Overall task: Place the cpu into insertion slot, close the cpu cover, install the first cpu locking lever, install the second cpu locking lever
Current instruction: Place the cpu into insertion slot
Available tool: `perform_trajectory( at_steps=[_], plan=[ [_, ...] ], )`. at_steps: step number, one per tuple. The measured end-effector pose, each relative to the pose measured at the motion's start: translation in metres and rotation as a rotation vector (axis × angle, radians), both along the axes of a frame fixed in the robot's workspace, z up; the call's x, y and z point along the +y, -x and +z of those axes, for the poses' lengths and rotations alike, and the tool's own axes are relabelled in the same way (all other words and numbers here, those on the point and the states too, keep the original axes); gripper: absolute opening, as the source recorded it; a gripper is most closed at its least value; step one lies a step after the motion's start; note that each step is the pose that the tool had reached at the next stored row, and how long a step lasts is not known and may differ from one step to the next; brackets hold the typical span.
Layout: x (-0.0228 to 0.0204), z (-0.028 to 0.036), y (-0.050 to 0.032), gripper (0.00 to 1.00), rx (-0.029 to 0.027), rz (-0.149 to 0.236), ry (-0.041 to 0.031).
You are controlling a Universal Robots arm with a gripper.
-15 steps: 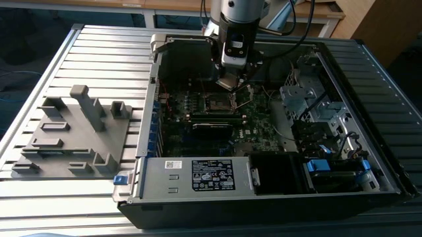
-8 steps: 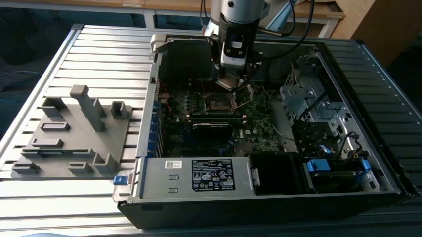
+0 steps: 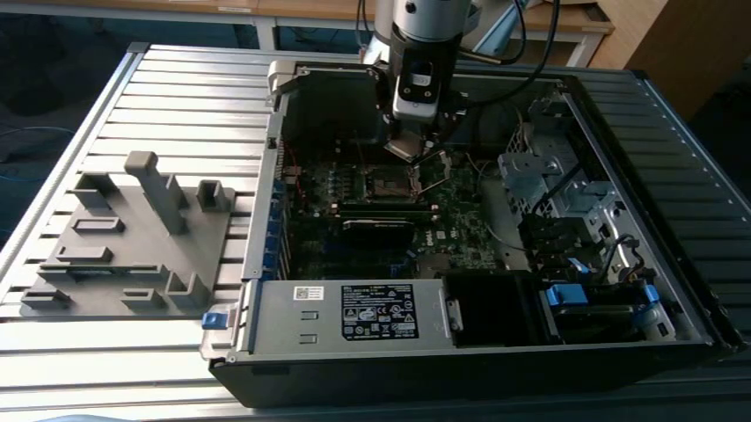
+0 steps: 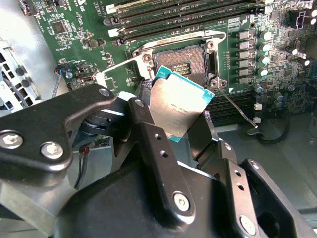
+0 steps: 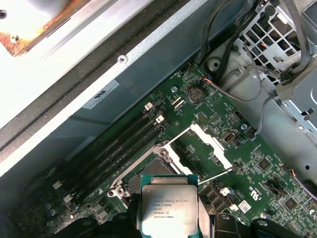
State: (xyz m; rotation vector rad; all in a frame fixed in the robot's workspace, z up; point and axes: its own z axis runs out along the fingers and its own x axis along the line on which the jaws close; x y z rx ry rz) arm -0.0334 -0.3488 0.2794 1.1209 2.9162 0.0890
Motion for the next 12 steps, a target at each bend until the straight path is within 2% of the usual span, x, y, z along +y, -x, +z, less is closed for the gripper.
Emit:
perform_trajectory(
  at_steps=[5,12],
  plan=[
    [0.0000,-0.0001,0.0000,0.54,0.0000,-0.001,0.0000],
    [0.0000,-0.0020,0.0000,0.54,0.0000,-0.116,0.0000]
  ],
)
